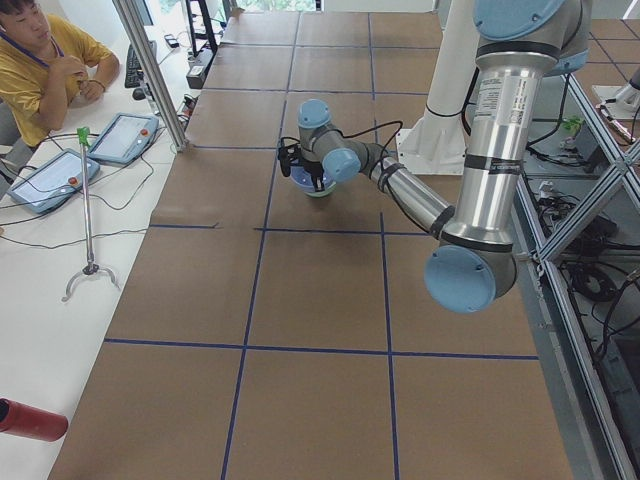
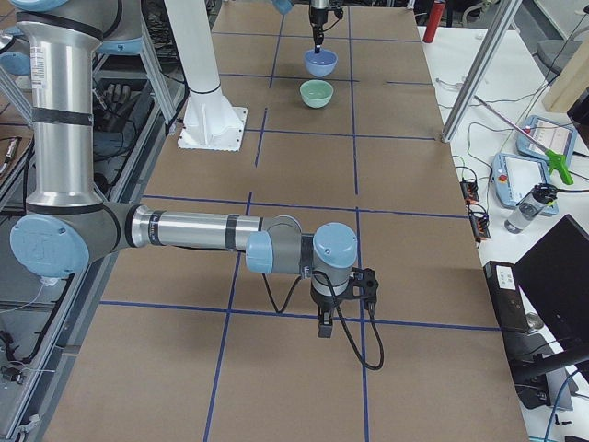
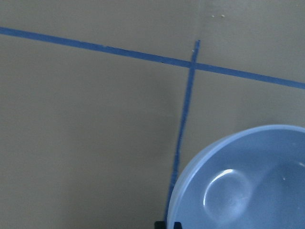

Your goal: Stack blue bowl on green bowl

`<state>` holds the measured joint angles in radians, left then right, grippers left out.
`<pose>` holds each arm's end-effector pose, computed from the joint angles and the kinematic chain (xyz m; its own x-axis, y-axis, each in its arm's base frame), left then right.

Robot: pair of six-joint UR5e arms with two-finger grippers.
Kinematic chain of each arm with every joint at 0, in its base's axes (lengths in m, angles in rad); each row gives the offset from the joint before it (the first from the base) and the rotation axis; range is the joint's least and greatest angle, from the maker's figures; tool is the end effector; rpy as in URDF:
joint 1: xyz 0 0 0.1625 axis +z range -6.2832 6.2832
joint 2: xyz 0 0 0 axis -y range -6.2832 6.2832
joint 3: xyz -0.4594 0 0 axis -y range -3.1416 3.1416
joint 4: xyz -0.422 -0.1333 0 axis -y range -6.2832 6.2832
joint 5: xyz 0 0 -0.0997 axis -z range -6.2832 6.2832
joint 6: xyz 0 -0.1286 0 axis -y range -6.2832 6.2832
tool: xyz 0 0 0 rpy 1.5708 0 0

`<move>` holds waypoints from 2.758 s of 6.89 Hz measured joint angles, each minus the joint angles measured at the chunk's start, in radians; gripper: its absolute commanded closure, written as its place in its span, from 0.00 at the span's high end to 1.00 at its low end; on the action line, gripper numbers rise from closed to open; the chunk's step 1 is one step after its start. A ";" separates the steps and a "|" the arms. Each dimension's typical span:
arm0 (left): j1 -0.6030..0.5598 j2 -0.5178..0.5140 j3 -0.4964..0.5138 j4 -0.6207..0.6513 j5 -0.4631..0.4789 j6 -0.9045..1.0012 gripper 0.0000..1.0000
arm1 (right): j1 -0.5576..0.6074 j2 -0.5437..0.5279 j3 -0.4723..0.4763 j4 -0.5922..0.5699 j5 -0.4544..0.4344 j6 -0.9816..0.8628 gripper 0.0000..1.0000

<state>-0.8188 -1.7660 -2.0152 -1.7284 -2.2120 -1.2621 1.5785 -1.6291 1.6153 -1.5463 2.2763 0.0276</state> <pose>0.3489 -0.4556 0.3620 0.5437 -0.2249 -0.8086 0.1341 0.9743 -0.1808 0.0537 -0.4955 0.7238 0.7608 0.0265 0.6484 -0.0287 0.9996 -0.0072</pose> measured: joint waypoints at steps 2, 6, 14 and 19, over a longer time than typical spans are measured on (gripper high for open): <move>0.063 -0.124 0.065 0.062 0.050 -0.079 0.00 | 0.000 0.000 0.000 0.000 -0.001 0.000 1.00; 0.109 -0.136 0.100 0.066 0.076 -0.094 0.00 | 0.000 0.000 0.000 0.000 -0.001 0.000 1.00; 0.121 -0.128 0.115 0.056 0.084 -0.085 1.00 | 0.000 0.000 0.000 0.000 -0.001 0.000 1.00; -0.143 0.058 0.045 0.069 0.000 0.502 1.00 | 0.000 0.000 0.000 0.000 -0.001 0.000 1.00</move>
<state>-0.9614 -1.7078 -1.9703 -1.6593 -2.2118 -0.7600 1.5785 -1.6291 1.6153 -1.5465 2.2751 0.0276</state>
